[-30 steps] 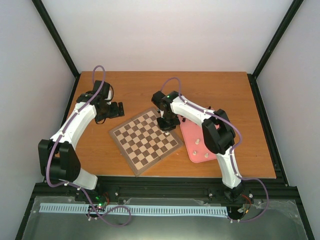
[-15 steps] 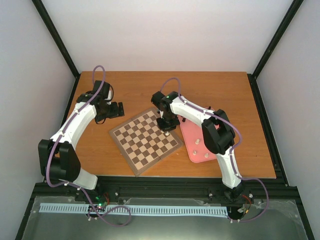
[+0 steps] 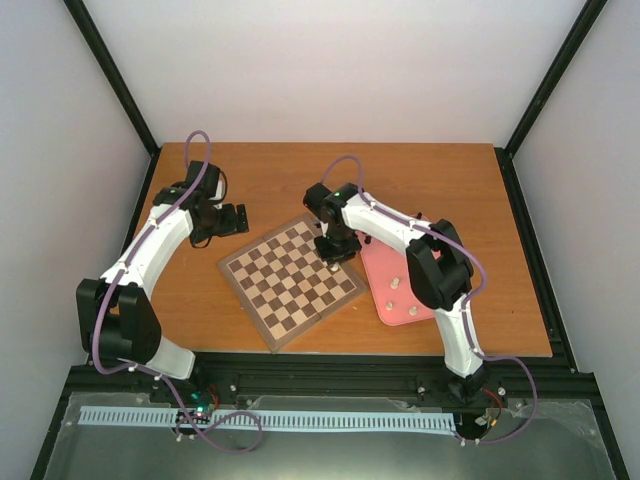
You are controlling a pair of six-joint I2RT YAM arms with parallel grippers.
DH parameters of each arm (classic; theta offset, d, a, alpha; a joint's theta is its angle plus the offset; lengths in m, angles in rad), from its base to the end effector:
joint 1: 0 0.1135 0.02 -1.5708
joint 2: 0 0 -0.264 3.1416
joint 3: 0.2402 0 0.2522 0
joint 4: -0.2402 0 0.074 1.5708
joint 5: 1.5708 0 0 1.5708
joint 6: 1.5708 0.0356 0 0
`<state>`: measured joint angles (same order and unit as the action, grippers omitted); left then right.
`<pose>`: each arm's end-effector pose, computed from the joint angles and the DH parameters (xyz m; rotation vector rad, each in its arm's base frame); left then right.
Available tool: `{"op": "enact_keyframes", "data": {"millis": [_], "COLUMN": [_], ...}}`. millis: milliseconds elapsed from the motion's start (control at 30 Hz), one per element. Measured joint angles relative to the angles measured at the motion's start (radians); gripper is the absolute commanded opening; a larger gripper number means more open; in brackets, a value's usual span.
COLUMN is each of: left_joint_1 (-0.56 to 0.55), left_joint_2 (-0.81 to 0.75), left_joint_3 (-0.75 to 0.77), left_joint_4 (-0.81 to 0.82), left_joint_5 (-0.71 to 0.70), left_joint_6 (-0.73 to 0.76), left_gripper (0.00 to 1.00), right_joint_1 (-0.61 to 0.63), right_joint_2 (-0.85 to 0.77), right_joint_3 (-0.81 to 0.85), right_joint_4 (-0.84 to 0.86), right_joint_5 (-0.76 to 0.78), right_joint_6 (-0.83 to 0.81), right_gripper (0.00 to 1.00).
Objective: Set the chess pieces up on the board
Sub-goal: Place the chess piece on the chessboard.
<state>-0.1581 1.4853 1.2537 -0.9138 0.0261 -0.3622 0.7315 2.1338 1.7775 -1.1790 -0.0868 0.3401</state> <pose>0.2910 -0.0473 0.2789 -0.2705 2.7177 -0.1862 0.3070 0.2797 0.1981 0.6099 -3.0643 -0.1450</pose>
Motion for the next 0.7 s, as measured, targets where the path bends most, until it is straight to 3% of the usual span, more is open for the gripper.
{"op": "enact_keyframes", "data": {"millis": [200,700], "left_joint_1": [0.0,0.0], "left_joint_2": [0.0,0.0], "left_joint_3": [0.0,0.0], "left_joint_4": [0.0,0.0], "left_joint_5": [0.0,0.0], "left_joint_6": [0.0,0.0], "left_gripper": [1.0,1.0], "right_joint_1": [0.0,0.002], "right_joint_2": [-0.034,-0.14], "right_joint_3": [-0.007,-0.013], "right_joint_4": [-0.002,-0.007], "right_joint_5": [-0.003,0.023], "right_joint_6": [-0.003,0.005], "right_gripper": [0.37,0.49]}}
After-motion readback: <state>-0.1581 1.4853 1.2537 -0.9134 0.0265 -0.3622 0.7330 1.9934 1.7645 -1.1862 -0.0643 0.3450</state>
